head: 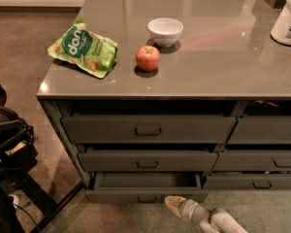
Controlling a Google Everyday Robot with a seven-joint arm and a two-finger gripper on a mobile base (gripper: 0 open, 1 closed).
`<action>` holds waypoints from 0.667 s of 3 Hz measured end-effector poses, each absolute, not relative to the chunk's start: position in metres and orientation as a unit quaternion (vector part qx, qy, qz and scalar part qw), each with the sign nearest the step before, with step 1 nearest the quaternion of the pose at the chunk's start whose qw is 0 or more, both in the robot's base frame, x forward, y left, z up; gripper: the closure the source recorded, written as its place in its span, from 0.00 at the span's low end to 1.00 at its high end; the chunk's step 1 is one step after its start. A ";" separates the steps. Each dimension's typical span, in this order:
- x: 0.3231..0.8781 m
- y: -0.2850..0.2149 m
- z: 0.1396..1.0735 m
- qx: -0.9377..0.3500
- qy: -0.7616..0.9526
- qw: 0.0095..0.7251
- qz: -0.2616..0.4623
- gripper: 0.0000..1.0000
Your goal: Close bottom drawer
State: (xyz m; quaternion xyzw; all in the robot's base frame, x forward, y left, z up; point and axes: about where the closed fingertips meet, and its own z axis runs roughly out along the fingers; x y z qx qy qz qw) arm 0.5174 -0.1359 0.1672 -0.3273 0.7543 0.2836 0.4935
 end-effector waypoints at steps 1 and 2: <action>0.537 -0.135 0.169 -0.337 0.747 0.507 0.268 1.00; 0.562 -0.122 0.176 -0.359 0.728 0.525 0.256 1.00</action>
Offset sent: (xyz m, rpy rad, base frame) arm 0.0912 0.0186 0.0191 -0.0810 -0.2128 0.0334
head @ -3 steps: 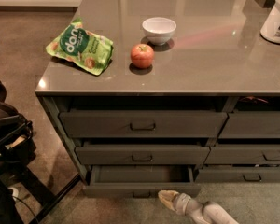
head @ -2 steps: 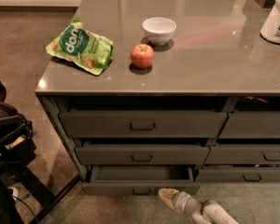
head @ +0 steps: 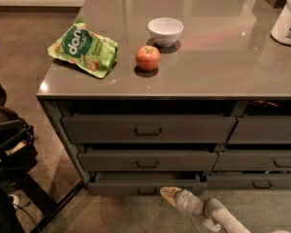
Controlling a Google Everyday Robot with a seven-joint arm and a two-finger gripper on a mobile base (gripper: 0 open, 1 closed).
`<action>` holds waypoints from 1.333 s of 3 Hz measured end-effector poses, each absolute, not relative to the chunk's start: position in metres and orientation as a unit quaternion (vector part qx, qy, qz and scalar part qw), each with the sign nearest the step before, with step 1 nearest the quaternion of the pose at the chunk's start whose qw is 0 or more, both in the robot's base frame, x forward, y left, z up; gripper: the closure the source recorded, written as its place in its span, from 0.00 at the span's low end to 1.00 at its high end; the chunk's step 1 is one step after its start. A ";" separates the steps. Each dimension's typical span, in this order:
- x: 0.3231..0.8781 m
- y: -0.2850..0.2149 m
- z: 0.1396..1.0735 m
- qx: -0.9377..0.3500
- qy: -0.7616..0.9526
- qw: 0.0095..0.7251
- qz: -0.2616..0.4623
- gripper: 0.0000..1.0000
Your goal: Close bottom drawer
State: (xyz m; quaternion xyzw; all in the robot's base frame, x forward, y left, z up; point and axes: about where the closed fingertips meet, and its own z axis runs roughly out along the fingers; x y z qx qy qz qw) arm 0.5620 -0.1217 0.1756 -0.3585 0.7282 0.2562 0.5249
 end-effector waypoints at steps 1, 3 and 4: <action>0.591 -0.107 0.182 -0.380 0.709 0.539 0.250 1.00; 0.601 -0.096 0.186 -0.392 0.697 0.545 0.251 1.00; 0.557 -0.118 0.185 -0.343 0.723 0.524 0.291 1.00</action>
Offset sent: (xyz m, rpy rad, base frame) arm 0.0772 0.0453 0.0217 -0.0142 -0.1471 0.1098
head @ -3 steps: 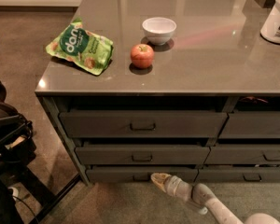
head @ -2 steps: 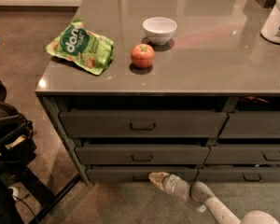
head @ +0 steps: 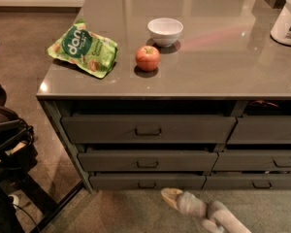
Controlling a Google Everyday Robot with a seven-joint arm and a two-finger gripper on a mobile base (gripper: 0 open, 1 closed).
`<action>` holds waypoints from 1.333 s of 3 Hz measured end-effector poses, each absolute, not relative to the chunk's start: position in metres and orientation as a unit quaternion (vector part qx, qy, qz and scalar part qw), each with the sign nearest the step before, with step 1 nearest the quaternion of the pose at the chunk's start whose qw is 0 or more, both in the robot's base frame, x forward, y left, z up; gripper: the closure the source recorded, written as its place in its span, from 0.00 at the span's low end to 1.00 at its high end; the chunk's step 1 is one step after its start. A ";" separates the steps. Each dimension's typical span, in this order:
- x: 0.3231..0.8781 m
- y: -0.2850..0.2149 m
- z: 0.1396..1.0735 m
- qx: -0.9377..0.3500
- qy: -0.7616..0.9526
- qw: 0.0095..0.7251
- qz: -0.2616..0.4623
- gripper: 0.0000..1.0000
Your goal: Close bottom drawer
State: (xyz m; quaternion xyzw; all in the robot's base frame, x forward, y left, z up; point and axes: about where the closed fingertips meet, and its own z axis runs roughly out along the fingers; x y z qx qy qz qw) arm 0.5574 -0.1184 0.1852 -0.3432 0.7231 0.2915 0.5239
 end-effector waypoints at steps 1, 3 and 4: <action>0.486 -0.158 0.191 -0.256 0.760 0.491 0.340 0.82; 0.467 -0.163 0.190 -0.235 0.767 0.484 0.351 0.35; 0.467 -0.163 0.190 -0.235 0.767 0.484 0.351 0.12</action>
Offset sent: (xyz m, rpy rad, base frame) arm -0.0599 -0.0337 0.0049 0.0990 0.1438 -0.0686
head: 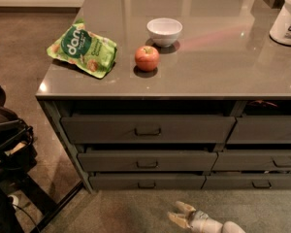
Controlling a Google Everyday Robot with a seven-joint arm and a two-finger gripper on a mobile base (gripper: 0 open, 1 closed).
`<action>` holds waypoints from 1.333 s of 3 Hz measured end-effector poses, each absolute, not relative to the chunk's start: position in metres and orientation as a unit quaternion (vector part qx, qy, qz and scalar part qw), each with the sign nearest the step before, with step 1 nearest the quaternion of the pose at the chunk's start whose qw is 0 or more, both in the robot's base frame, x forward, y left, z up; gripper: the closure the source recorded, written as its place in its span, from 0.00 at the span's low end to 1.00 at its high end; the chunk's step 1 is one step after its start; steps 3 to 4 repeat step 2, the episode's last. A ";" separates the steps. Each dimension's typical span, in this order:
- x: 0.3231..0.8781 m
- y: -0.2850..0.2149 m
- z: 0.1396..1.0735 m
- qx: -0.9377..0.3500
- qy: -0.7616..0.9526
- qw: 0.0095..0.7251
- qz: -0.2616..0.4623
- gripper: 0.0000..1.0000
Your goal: Close bottom drawer
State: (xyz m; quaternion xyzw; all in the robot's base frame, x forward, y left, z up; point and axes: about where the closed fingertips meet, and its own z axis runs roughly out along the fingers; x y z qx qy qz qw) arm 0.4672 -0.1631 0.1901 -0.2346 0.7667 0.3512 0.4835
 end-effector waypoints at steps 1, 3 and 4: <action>0.467 -0.163 0.190 -0.235 0.767 0.484 0.351 0.00; 0.467 -0.163 0.190 -0.235 0.767 0.484 0.351 0.00; 0.467 -0.163 0.190 -0.235 0.767 0.484 0.351 0.00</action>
Offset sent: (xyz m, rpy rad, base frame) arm 0.0000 0.0000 0.0000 0.0000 0.0000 0.0000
